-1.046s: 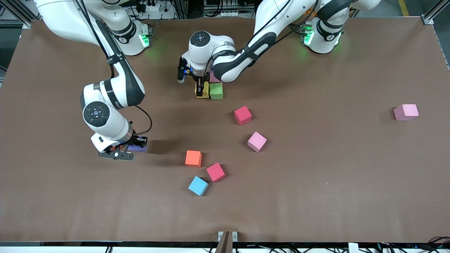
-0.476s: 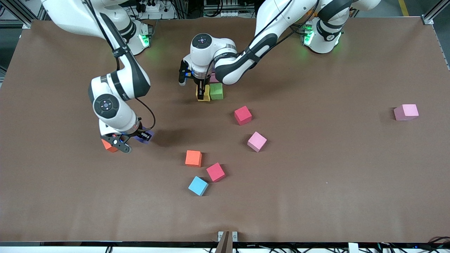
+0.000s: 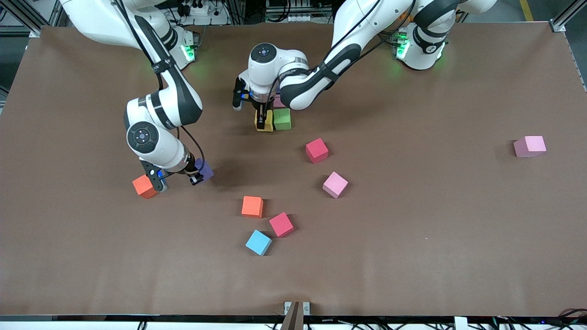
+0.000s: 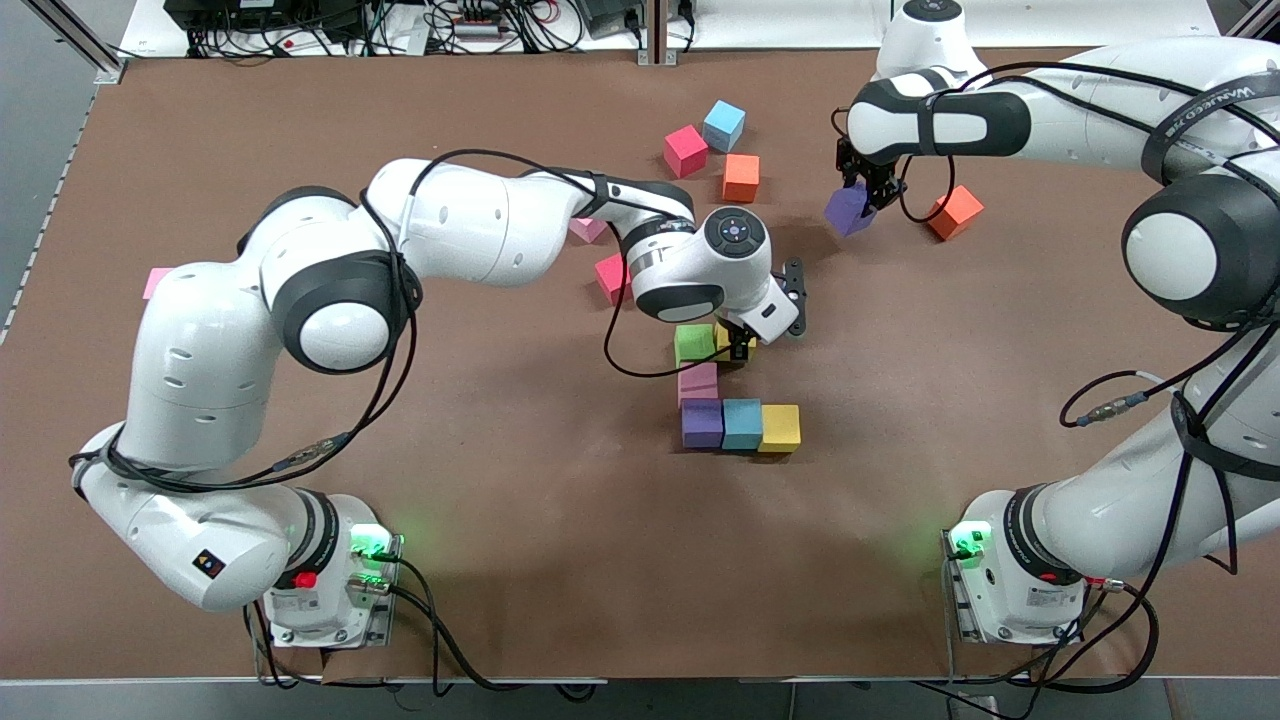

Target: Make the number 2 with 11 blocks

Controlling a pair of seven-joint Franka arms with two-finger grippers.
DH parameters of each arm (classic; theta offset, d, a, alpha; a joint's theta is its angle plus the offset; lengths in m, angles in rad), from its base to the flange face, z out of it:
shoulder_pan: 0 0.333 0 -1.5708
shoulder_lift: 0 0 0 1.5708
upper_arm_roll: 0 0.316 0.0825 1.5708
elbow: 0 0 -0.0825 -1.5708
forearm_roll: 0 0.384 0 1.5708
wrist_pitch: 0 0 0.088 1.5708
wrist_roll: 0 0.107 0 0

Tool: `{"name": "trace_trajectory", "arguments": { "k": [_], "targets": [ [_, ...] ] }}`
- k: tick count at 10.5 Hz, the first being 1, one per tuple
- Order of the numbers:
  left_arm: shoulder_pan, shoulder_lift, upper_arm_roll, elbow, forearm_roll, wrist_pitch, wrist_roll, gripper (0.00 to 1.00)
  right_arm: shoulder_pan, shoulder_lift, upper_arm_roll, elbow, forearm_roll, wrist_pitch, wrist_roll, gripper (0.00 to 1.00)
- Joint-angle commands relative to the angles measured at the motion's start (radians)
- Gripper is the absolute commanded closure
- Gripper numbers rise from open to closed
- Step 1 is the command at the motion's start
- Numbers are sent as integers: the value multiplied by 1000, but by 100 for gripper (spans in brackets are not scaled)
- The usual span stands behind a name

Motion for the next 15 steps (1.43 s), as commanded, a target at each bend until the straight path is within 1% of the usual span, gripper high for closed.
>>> {"name": "trace_trajectory", "arguments": {
  "k": [1, 3, 6, 7, 11, 15],
  "targets": [
    [-7, 2, 4, -6, 41, 18, -32, 100, 26, -41, -1, -49, 11, 7, 168, 100],
    [-9, 8, 4, -6, 46, 21, -34, 100, 34, -46, -1, -69, 9, 15, 208, 100],
    [-10, 13, 4, -6, 46, 21, -37, 100, 25, -102, -1, -135, 8, 15, 213, 100],
    [-10, 13, 4, -6, 46, 21, -39, 100, 29, -105, -1, -144, 9, 17, 234, 100],
    [-15, 14, 4, -9, 48, 20, -66, 100, 33, -107, -1, -150, 8, 21, 302, 100],
    [-18, 14, 4, -17, 48, 21, -80, 100, -3, -116, -2, -166, 5, 35, 328, 100]
  ]
}}
